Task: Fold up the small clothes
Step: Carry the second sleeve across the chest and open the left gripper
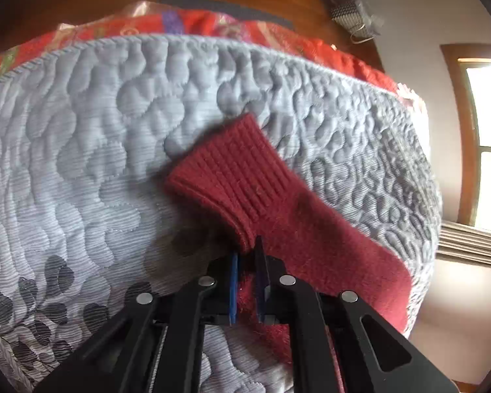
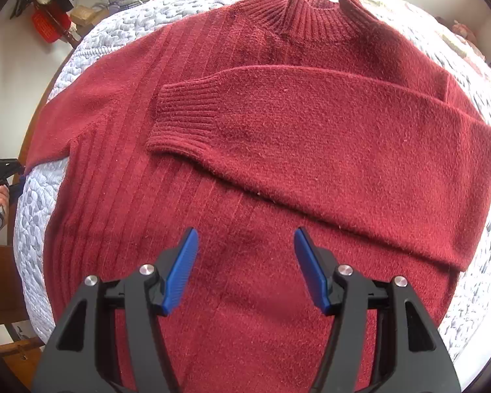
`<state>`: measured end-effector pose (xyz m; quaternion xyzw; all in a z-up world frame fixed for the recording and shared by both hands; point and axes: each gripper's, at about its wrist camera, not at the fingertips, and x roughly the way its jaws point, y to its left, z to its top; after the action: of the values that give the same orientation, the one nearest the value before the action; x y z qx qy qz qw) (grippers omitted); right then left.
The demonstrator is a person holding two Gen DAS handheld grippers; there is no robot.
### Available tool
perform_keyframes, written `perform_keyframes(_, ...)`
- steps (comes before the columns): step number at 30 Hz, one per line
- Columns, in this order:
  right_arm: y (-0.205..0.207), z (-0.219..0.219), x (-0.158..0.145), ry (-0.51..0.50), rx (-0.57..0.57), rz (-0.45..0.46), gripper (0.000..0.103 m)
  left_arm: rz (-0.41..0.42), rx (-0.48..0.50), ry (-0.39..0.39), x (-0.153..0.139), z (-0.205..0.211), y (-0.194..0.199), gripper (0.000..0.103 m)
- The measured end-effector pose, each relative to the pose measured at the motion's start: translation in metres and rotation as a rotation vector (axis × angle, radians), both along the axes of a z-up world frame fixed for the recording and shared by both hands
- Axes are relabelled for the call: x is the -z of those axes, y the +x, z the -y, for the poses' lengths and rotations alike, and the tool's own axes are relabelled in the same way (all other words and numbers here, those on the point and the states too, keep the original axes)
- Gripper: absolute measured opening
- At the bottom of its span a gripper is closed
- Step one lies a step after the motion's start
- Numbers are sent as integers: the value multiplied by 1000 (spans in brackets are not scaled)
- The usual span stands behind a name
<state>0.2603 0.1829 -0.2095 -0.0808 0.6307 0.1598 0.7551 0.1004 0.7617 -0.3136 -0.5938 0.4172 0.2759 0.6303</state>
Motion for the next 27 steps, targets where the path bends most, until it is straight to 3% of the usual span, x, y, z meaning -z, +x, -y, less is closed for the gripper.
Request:
perform_keyframes(7, -9, 12, -3, -1, -6, 6, 61, 67, 79, 250, -68, 21, 13, 7)
perform_keyframes(14, -13, 40, -10, 3, 44, 19, 62, 170, 287, 454, -140, 88, 65, 6)
perform_keyframes(20, -15, 69, -13, 9, 89, 25, 63, 284, 467, 527, -177, 165, 113, 6)
perform_keyframes(27, -21, 111, -15, 22, 148, 25, 63, 376, 689, 528, -190, 269, 159, 6)
